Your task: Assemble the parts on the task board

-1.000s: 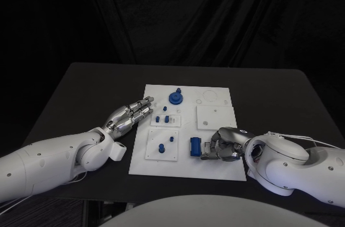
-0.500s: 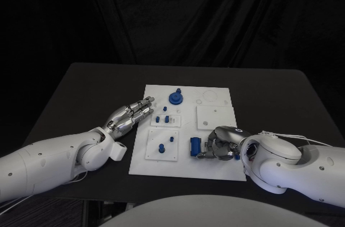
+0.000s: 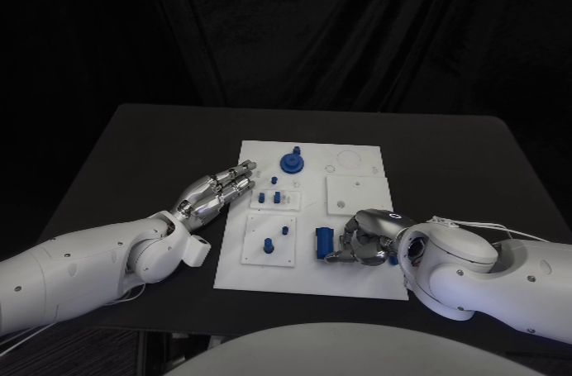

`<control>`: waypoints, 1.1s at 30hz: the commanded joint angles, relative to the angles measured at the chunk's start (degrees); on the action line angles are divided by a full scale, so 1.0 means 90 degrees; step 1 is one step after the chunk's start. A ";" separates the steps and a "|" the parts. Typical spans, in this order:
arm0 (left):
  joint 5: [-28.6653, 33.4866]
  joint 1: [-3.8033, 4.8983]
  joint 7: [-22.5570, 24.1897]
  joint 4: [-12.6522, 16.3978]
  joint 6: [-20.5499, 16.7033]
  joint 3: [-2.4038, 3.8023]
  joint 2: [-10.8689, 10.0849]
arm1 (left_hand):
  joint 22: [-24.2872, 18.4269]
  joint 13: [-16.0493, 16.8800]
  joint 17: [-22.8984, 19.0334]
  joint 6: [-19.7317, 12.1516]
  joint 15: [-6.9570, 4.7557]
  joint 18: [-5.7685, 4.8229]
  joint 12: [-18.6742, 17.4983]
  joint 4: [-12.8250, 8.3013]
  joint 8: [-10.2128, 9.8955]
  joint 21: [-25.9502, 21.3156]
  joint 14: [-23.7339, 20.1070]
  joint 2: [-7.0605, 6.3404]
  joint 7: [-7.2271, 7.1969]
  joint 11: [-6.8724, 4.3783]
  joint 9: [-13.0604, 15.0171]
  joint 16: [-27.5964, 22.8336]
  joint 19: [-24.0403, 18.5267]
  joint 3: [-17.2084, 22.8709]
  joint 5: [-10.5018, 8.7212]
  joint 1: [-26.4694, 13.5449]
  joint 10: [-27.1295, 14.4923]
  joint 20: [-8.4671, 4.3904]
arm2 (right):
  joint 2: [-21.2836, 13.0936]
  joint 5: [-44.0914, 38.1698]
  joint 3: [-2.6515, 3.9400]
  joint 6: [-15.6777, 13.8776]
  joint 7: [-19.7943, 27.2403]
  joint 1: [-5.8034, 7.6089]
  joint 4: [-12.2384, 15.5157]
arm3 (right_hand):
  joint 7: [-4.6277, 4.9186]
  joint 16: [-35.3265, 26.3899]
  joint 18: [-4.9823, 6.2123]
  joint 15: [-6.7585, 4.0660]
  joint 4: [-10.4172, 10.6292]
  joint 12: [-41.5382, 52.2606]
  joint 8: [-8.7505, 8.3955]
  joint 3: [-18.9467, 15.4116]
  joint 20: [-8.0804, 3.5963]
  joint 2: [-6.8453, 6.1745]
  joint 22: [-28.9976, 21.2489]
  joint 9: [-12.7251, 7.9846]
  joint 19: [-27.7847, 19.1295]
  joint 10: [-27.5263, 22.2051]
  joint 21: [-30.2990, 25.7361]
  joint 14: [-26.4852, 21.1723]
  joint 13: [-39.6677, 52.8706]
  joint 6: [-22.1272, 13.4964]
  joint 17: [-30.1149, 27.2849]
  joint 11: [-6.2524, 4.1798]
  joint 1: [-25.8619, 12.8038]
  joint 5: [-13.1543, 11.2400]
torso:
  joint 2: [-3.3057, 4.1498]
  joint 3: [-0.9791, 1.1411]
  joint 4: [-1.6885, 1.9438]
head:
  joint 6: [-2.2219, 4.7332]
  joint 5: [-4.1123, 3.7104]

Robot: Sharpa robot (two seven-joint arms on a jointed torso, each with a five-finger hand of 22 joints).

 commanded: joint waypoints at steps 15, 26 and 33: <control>0.0000 -0.0040 -0.0031 -0.0003 0.0079 -0.0013 0.0015 | -0.0005 0.0006 -0.0006 -0.0061 0.0054 -0.0013 -0.0002 -0.0080 0.0011 -0.0021 -0.0002 -0.0014 -0.0035 0.0025 -0.0004 -0.0023 0.0003 0.0065 0.0063 0.0043 -0.0013 0.0039 | -0.0063 -0.0059 -0.0001 -0.0226 0.0308 -0.0018 -0.0011 | -0.0044 0.0083 -0.0034 -0.0060 0.0017 0.0017 0.0084 -0.0086 -0.0076 -0.0682 0.1454 0.0093 0.0476 0.0674 0.0178 0.0439 0.1676 -0.0025 0.0245 -0.0075 0.0072 -0.0094 | 0.0000 0.0003 -0.0004 | -0.0001 -0.0002; 0.0000 -0.0044 -0.0012 0.0008 0.0080 -0.0013 -0.0023 | -0.0004 0.0006 -0.0006 -0.0073 0.0053 -0.0013 -0.0002 -0.0088 0.0007 -0.0020 -0.0002 -0.0018 -0.0059 0.0035 -0.0005 -0.0023 0.0005 0.0068 0.0060 0.0038 -0.0013 0.0039 | -0.0569 -0.0050 0.0008 -0.1108 0.0740 0.0013 0.0326 | -0.0063 0.0116 -0.0056 -0.0085 0.0040 0.0017 0.0116 -0.0178 -0.0106 -0.1126 0.1483 0.0158 0.0502 0.0674 0.0273 0.0447 0.1676 -0.0071 0.0310 -0.0097 -0.0232 -0.0094 | -0.0003 -0.0001 -0.0010 | -0.0001 0.0020; 0.0000 -0.0045 0.0007 0.0022 0.0036 -0.0013 -0.0039 | -0.0003 0.0007 -0.0006 -0.0066 0.0052 -0.0012 -0.0001 -0.0091 0.0008 -0.0020 -0.0002 -0.0017 -0.0066 0.0037 -0.0004 -0.0023 0.0005 0.0071 0.0062 0.0037 -0.0010 0.0039 | -0.1087 0.0165 0.0011 -0.0921 0.0547 0.0275 0.0585 | -0.0047 0.0106 -0.0053 -0.0075 0.0034 0.0017 0.0042 -0.0065 -0.0103 -0.0916 0.1478 0.0120 0.0498 0.0674 0.0262 0.0438 0.1676 -0.0135 0.0270 -0.0084 -0.0351 -0.0080 | -0.0004 0.0001 -0.0002 | -0.0001 -0.0017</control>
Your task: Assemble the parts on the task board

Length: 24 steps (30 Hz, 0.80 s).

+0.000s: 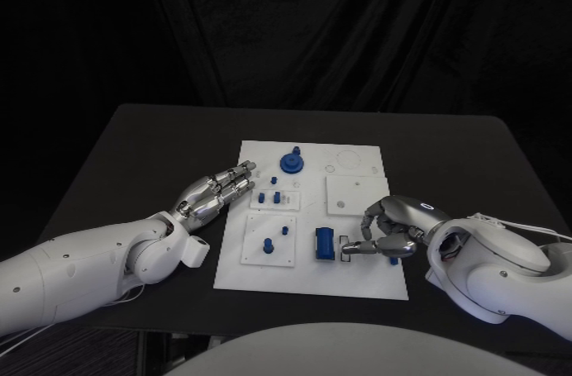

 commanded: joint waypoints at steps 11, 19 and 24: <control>-0.0138 -0.0030 0.0618 0.0219 -0.0488 -0.0014 -0.0083 | 0.0042 0.0034 -0.0009 0.0512 -0.0482 0.0055 0.0028 0.0259 0.0140 0.0008 -0.0002 -0.0142 -0.0165 -0.0094 0.0042 -0.0023 0.0052 -0.0138 0.0115 -0.0021 0.0161 -0.0416 | -0.0789 0.0297 -0.0016 0.0619 -0.0709 0.0258 0.0123 | 0.0091 -0.0056 -0.0020 0.0046 -0.0061 0.0017 -0.0542 0.0576 0.0041 0.1025 0.1434 -0.0525 0.0428 0.0674 -0.0129 0.0392 0.1677 -0.0070 -0.0005 0.0046 0.0679 0.3101 | 0.0001 -0.0011 0.0014 | -0.0001 -0.0123; -0.0614 0.0010 0.0833 0.0610 -0.0966 -0.0011 -0.0347 | 0.0026 0.0040 -0.0009 0.0387 -0.0736 -0.0128 0.0033 0.0620 0.0070 0.0008 -0.0002 -0.0266 -0.0349 -0.0198 0.0019 -0.0023 0.0054 -0.0240 0.0084 0.0118 0.0210 -0.0861 | -0.0911 0.0358 -0.0021 0.0600 -0.0886 0.0199 0.0055 | 0.0095 -0.0020 -0.0034 0.0055 -0.0072 0.0017 -0.0639 0.0579 0.0056 0.1075 0.1454 -0.0666 0.0448 0.0674 -0.0067 0.0414 0.1677 -0.0015 0.0099 0.0052 0.0759 0.3297 | 0.0012 -0.0026 0.0017 | -0.0001 -0.0229; -0.0686 0.0131 0.0971 0.0820 -0.1279 0.0003 -0.0499 | -0.0025 0.0033 -0.0009 -0.0504 -0.0941 -0.0184 0.0025 0.0840 -0.0141 -0.0019 -0.0002 -0.0345 -0.0878 -0.0341 -0.0073 -0.0023 0.0020 -0.0274 0.0093 0.0241 0.0180 -0.1108 | -0.0939 0.0366 -0.0022 0.0590 -0.0972 0.0169 0.0010 | 0.0100 -0.0016 -0.0033 0.0055 -0.0063 0.0017 -0.0654 0.0576 0.0057 0.1084 0.1453 -0.0684 0.0448 0.0674 -0.0071 0.0417 0.1677 -0.0015 0.0105 0.0054 0.0755 0.3285 | 0.0023 -0.0013 0.0018 | -0.0001 -0.0273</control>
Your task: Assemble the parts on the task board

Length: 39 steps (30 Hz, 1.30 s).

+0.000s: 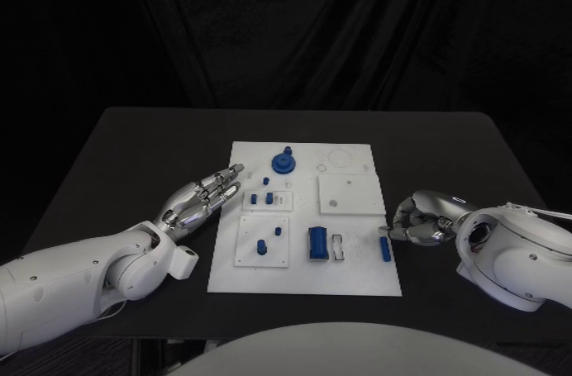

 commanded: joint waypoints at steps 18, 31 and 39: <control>-0.0265 0.0231 0.1108 0.0288 -0.0655 0.0045 -0.0254 | -0.0104 -0.0005 -0.0008 -0.0032 -0.0242 0.0014 0.0016 0.0246 -0.0030 -0.0060 -0.0001 -0.0108 0.0087 -0.0276 0.0002 -0.0023 -0.0069 -0.0041 0.0014 0.0176 -0.0042 -0.0145 | 0.0155 -0.0122 -0.0002 0.0153 -0.0409 -0.0242 -0.0139 | 0.0044 0.0016 -0.0034 0.0077 -0.0003 0.0017 -0.0203 -0.0009 0.0048 0.0013 0.1454 -0.0185 0.0474 0.0674 0.0010 0.0419 0.1677 0.0021 0.0101 0.0084 0.0117 -0.0128 | -0.0008 0.0021 -0.0008 | -0.0001 -0.0056; -0.0265 0.0231 0.0797 0.0067 -0.0320 0.0004 -0.0142 | -0.0103 -0.0018 -0.0008 0.0030 0.0093 0.0003 0.0003 0.0194 -0.0023 -0.0056 -0.0001 -0.0054 0.0245 0.0005 0.0010 -0.0023 -0.0066 0.0044 0.0036 0.0312 -0.0126 0.0163 | 0.0374 -0.0167 -0.0002 0.0111 -0.0407 -0.0351 -0.0174 | 0.0098 0.0023 -0.0033 0.0128 -0.0047 0.0017 -0.0644 -0.0094 0.0102 0.0022 0.1454 -0.0715 0.0476 0.0674 0.0010 0.0416 0.1677 0.0252 0.0089 0.0137 0.0357 -0.0399 | -0.0010 0.0029 -0.0011 | -0.0001 -0.0085; -0.0265 0.0226 0.0687 0.0009 -0.0201 -0.0001 -0.0148 | -0.0102 -0.0021 -0.0008 0.0104 0.0188 -0.0008 0.0001 0.0156 -0.0008 -0.0055 -0.0001 -0.0044 0.0358 0.0073 0.0022 -0.0023 -0.0063 0.0085 0.0047 0.0362 -0.0141 0.0253 | 0.0507 -0.0169 -0.0002 0.0163 -0.0419 -0.0427 -0.0231 | 0.0104 0.0004 -0.0027 0.0129 -0.0041 0.0017 -0.0820 -0.0100 0.0103 0.0018 0.1446 -0.0921 0.0470 0.0674 -0.0015 0.0404 0.1677 0.0354 0.0021 0.0141 0.0544 -0.0391 | -0.0007 0.0035 -0.0020 | -0.0001 -0.0064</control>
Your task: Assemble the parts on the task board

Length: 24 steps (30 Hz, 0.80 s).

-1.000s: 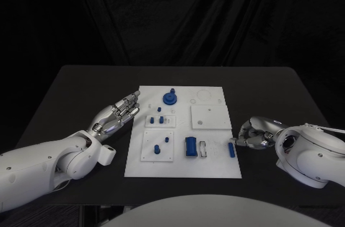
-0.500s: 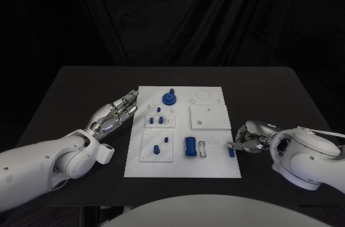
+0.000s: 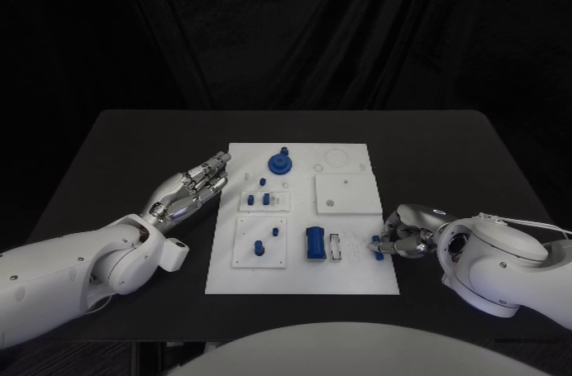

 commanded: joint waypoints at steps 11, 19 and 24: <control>-0.0016 0.0002 0.0603 -0.0070 0.0304 0.0001 0.0040 | -0.0002 -0.0010 -0.0010 0.0005 0.0145 -0.0027 0.0000 -0.0043 0.0029 -0.0019 0.0010 0.0010 0.0080 0.0150 0.0006 -0.0023 -0.0005 0.0073 0.0028 0.0074 -0.0004 0.0123 | 0.0190 -0.0154 -0.0001 0.0419 -0.0166 -0.0074 -0.0123 | 0.0061 -0.0029 -0.0022 0.0075 -0.0065 0.0017 -0.0609 0.0121 0.0083 0.0010 0.1434 -0.0605 0.0461 0.0673 -0.0045 0.0390 0.1677 0.0247 -0.0099 0.0091 0.0576 0.0336 | 0.0010 -0.0001 -0.0009 | -0.0001 0.0027; -0.0016 -0.0006 0.0541 -0.0112 0.0386 0.0001 0.0090 | 0.0000 -0.0005 -0.0010 0.0056 0.0215 -0.0051 0.0005 -0.0097 0.0039 -0.0016 0.0010 0.0030 0.0159 0.0217 0.0014 -0.0023 -0.0001 0.0126 0.0037 0.0112 0.0016 0.0172 | 0.0385 -0.0279 -0.0001 0.0664 -0.0200 -0.0143 -0.0244 | 0.0053 -0.0052 -0.0014 0.0073 -0.0220 0.0017 -0.0777 0.0313 0.0087 -0.0014 0.1423 -0.0785 0.0452 0.0673 -0.0080 0.0377 0.1677 0.0352 -0.0173 0.0085 0.0908 0.0413 | 0.0006 -0.0012 0.0017 | -0.0001 0.0004; -0.0016 -0.0008 0.0510 -0.0112 0.0413 0.0001 0.0093 | 0.0004 0.0002 -0.0010 0.0096 0.0248 -0.0062 0.0012 -0.0126 0.0047 -0.0014 0.0010 0.0039 0.0209 0.0249 0.0019 -0.0023 0.0004 0.0153 0.0039 0.0127 0.0045 0.0191 | 0.0485 -0.0362 0.0000 0.0808 -0.0224 -0.0174 -0.0329 | 0.0076 -0.0074 -0.0009 0.0082 -0.0341 0.0017 -0.0889 0.0455 0.0092 -0.0047 0.1415 -0.0887 0.0444 0.0673 -0.0107 0.0365 0.1677 0.0362 -0.0239 0.0102 0.1091 0.0522 | 0.0009 -0.0015 -0.0001 | -0.0001 0.0044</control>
